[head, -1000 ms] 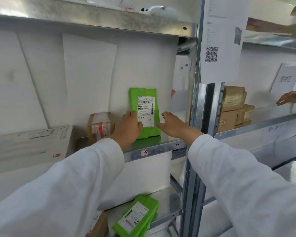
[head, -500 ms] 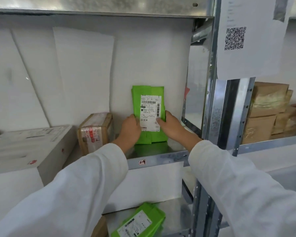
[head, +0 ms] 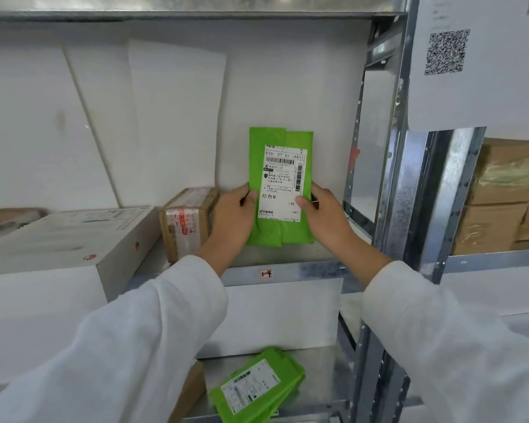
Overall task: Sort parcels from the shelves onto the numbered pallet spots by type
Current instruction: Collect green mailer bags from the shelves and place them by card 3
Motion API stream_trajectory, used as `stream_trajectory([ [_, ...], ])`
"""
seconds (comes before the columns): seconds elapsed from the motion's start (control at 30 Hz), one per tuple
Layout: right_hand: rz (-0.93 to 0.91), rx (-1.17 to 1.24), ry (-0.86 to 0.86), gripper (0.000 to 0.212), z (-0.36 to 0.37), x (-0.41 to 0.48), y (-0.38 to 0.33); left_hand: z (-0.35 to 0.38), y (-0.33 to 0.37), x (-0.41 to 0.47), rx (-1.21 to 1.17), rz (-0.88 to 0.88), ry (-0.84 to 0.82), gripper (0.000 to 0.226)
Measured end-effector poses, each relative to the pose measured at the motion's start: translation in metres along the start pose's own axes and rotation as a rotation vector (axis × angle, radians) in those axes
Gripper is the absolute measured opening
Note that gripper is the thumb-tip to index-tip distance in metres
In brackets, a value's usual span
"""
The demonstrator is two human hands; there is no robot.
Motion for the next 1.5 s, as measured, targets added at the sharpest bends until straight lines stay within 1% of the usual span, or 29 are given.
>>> stream_trajectory([
  [0.1,-0.040,0.039,0.042,0.036,-0.009,-0.018,-0.025,-0.022,0.017,-0.009,-0.045,0.035,0.027,0.024],
  [0.3,-0.118,0.115,0.069,0.036,-0.012,-0.057,-0.087,-0.089,0.039,-0.026,-0.125,0.008,0.084,0.023],
  [0.5,-0.096,0.279,-0.030,0.034,0.031,-0.116,-0.165,-0.202,0.048,-0.057,-0.219,-0.049,0.185,0.026],
  [0.53,-0.094,0.302,-0.072,0.035,0.048,-0.132,-0.181,-0.232,0.043,-0.065,-0.203,-0.065,0.228,0.026],
  [0.63,-0.104,0.371,-0.186,0.037,0.082,-0.169,-0.212,-0.290,0.035,-0.090,-0.158,-0.081,0.299,0.026],
  [0.73,-0.121,0.371,-0.302,0.034,0.127,-0.223,-0.251,-0.368,0.019,-0.127,-0.130,-0.151,0.392,0.027],
  [0.8,-0.119,0.402,-0.395,0.034,0.157,-0.263,-0.275,-0.420,0.007,-0.155,-0.085,-0.208,0.452,0.027],
  [0.93,-0.106,0.392,-0.585,0.035,0.210,-0.356,-0.309,-0.515,-0.015,-0.227,-0.002,-0.341,0.539,0.027],
  [1.03,-0.074,0.377,-0.724,0.029,0.246,-0.431,-0.329,-0.577,-0.026,-0.290,0.044,-0.453,0.634,0.028],
  [1.13,-0.093,0.373,-0.878,0.028,0.277,-0.502,-0.349,-0.623,-0.035,-0.357,0.068,-0.563,0.729,0.025],
  [1.2,-0.122,0.372,-0.967,0.033,0.293,-0.544,-0.363,-0.650,-0.037,-0.397,0.065,-0.617,0.832,0.026],
  [1.27,-0.149,0.367,-1.053,0.033,0.302,-0.581,-0.380,-0.675,-0.035,-0.430,0.071,-0.654,0.925,0.026],
  [1.4,-0.220,0.417,-1.193,0.032,0.323,-0.637,-0.415,-0.719,-0.025,-0.475,0.142,-0.668,1.075,0.025],
  [1.5,-0.270,0.435,-1.273,0.031,0.340,-0.670,-0.440,-0.749,-0.017,-0.495,0.217,-0.660,1.177,0.033],
])
Point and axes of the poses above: each hand's wrist, its own x-axis towards the middle knuckle, its own z-axis out of the palm, y = z × x, the point moved 3 cm from there along x, towards the middle knuckle, and after that the axes turned 13 degrees about y, right-handed, at the moved point
